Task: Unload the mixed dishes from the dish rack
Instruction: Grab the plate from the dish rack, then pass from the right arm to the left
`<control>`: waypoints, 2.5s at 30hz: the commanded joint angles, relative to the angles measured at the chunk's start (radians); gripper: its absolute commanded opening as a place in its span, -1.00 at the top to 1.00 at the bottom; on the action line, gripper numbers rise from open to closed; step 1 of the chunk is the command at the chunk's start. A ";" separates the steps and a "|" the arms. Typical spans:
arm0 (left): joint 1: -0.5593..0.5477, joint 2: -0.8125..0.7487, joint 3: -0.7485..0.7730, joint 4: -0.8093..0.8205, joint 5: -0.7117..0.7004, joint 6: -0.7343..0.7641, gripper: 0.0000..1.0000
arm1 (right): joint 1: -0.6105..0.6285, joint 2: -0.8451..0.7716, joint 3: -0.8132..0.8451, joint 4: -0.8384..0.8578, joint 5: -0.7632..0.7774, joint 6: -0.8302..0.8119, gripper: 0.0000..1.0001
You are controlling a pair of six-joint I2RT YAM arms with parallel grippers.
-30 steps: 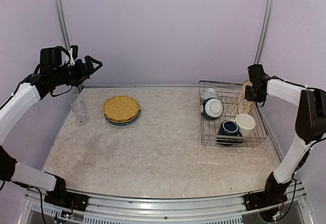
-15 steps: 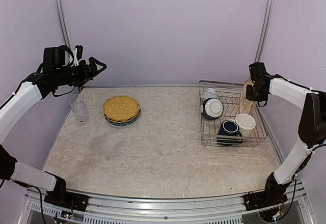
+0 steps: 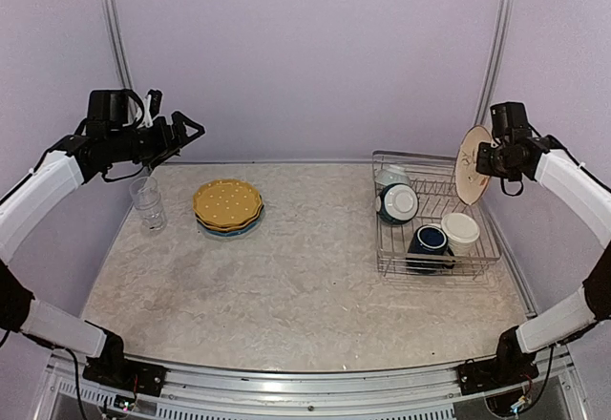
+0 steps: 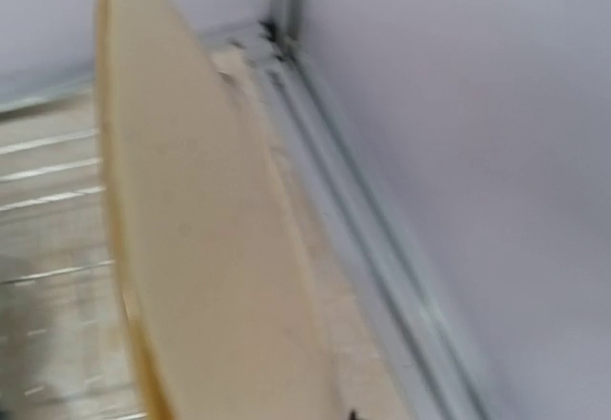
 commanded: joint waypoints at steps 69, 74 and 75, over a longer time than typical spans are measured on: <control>-0.114 0.460 0.131 0.014 0.574 -0.214 1.00 | 0.517 0.341 -0.158 1.129 -0.892 0.669 -0.23; -0.031 0.486 0.173 -0.111 0.470 -0.198 1.00 | 0.502 0.318 -0.164 1.031 -0.836 0.617 -0.78; -0.013 0.493 0.191 -0.152 0.452 -0.192 1.00 | 0.500 0.312 -0.168 1.022 -0.832 0.609 -0.79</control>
